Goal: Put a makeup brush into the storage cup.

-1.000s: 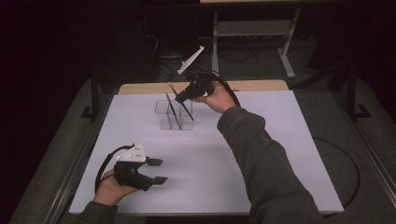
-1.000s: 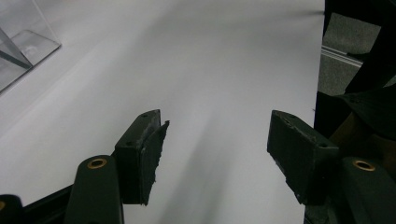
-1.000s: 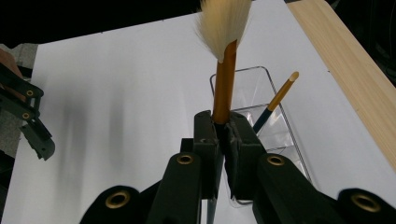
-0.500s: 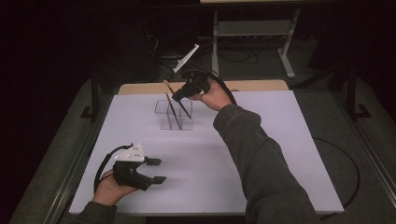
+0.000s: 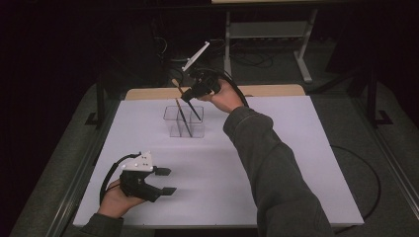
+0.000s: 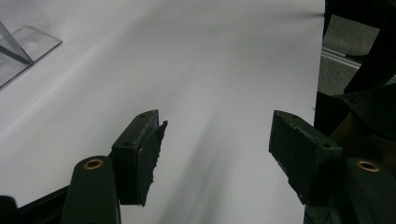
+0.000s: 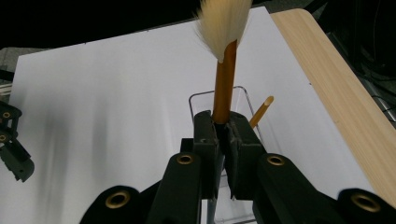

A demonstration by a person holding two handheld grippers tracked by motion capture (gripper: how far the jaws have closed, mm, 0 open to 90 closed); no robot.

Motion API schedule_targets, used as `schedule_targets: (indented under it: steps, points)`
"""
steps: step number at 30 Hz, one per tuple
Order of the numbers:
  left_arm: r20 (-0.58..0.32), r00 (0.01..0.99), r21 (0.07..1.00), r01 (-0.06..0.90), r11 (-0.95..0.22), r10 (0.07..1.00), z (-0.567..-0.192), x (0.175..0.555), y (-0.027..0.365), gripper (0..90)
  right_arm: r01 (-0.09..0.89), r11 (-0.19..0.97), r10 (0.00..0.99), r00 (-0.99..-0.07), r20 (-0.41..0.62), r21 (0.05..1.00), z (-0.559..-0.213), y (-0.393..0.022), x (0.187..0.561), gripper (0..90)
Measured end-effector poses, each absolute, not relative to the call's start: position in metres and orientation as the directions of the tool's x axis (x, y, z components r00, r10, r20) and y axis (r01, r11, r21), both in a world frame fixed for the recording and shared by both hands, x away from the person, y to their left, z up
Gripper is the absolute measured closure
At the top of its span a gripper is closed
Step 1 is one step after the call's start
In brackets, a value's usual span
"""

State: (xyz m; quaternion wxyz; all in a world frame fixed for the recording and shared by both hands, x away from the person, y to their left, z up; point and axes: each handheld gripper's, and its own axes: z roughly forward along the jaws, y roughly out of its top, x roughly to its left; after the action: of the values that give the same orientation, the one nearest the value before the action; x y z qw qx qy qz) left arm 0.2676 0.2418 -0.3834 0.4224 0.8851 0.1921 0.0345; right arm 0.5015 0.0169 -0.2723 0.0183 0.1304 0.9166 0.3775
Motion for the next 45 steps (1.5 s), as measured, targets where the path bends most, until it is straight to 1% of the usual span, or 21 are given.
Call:
schedule_targets:
  steps: [5, 10, 14, 25, 45]
  points:
    - [-0.104, 0.922, 0.763, 0.314, -0.565, 0.372, -0.383, 0.268, 0.242, 32.9, 0.216, 0.68, 0.252, -0.966, 0.054, 0.7, -0.27, 0.024, 0.505, 83.2]
    - [-0.093, 0.927, 0.762, 0.301, -0.573, 0.364, -0.382, 0.268, 0.243, 32.6, 0.226, 0.681, 0.261, -0.964, 0.056, 0.696, -0.276, 0.029, 0.509, 83.2]
    - [-0.093, 0.927, 0.76, 0.302, -0.575, 0.364, -0.383, 0.269, 0.244, 32.5, 0.243, 0.673, 0.273, -0.96, 0.071, 0.699, -0.282, 0.029, 0.513, 83.2]
    - [-0.105, 0.922, 0.763, 0.315, -0.565, 0.372, -0.382, 0.269, 0.245, 32.3, 0.265, 0.675, 0.305, -0.95, 0.067, 0.688, -0.289, 0.027, 0.517, 83.2]
    - [-0.118, 0.921, 0.778, 0.318, -0.542, 0.37, -0.38, 0.267, 0.249, 32.6, 0.286, 0.662, 0.318, -0.944, 0.085, 0.692, -0.299, 0.022, 0.519, 83.2]
